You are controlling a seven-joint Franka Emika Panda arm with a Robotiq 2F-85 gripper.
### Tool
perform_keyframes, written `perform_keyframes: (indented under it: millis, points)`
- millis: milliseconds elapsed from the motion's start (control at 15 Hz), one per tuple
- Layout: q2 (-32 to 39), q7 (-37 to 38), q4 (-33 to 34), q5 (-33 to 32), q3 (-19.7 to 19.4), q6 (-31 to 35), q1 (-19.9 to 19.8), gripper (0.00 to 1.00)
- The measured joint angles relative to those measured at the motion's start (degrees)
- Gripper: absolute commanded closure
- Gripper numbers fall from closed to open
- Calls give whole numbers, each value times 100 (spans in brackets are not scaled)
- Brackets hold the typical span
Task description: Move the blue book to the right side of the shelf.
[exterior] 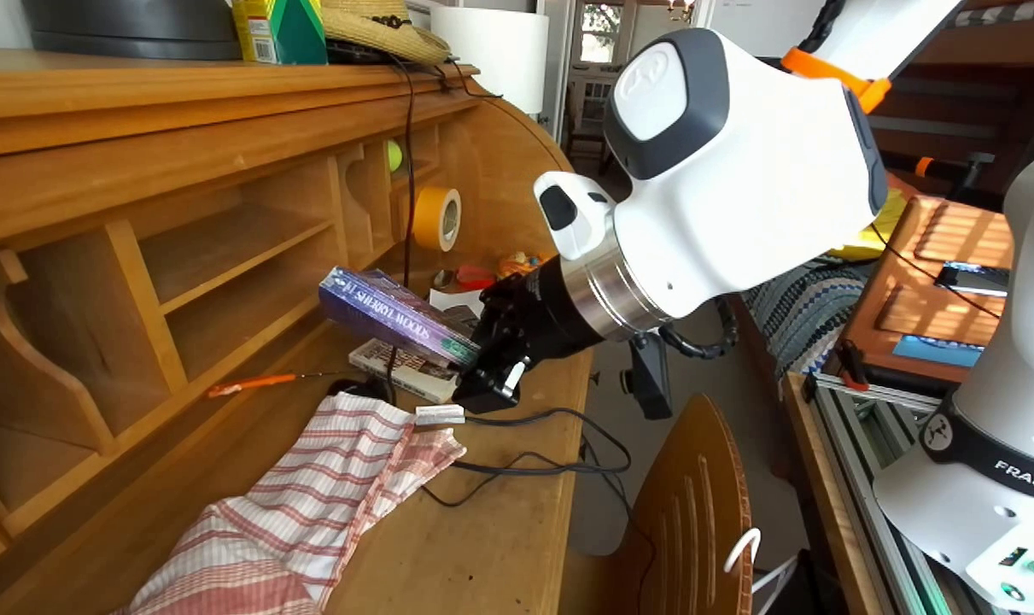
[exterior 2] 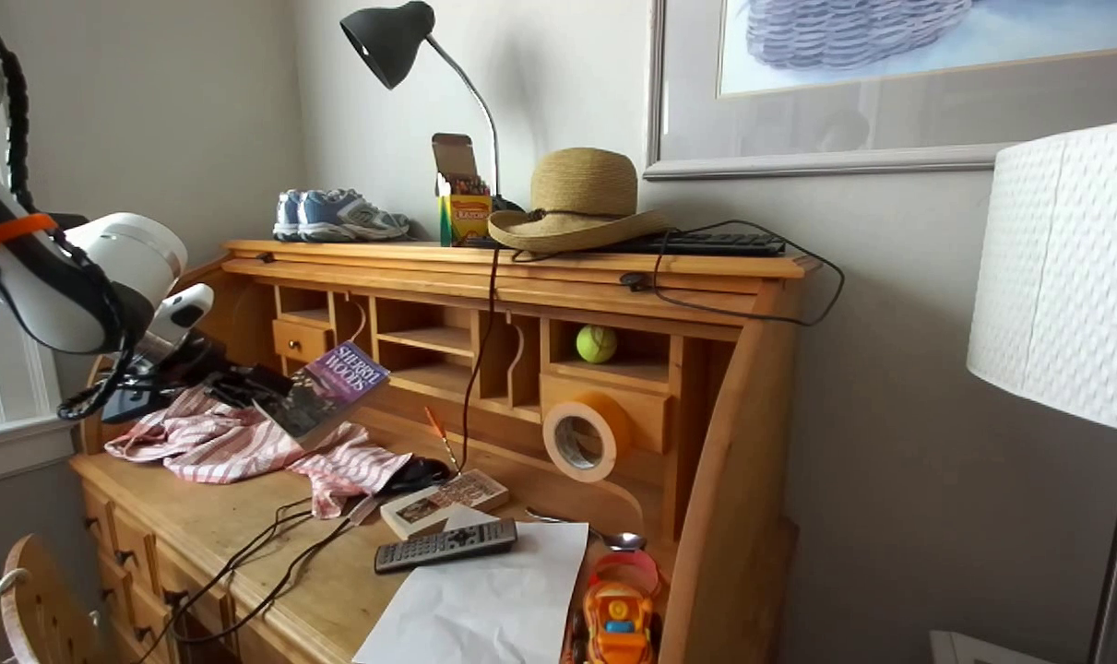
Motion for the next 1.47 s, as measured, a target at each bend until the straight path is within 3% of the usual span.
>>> perform_keyframes:
  millis: [133, 200, 467, 533, 733, 867, 1000, 1200, 1467]
  points:
    - [-37, 34, -93, -9, -9, 32, -3, 95]
    - [-18, 34, -87, -19, -34, 185, -10, 79]
    - [308, -2, 162, -101, -113, 753, -63, 79]
    - [360, -3, 192, -102, -113, 758, -64, 95]
    - [398, 27, 219, -134, -97, 762, -62, 95]
    - [330, 285, 218, -428, -107, 755, -80, 95]
    - [127, 936, 194, -1131, -164, 746, -195, 95]
    - [-424, 2143, 14, -2216, -425, 777, -420, 95]
    - [-1263, 2271, -302, -2197, -1172, 1075, -267, 95]
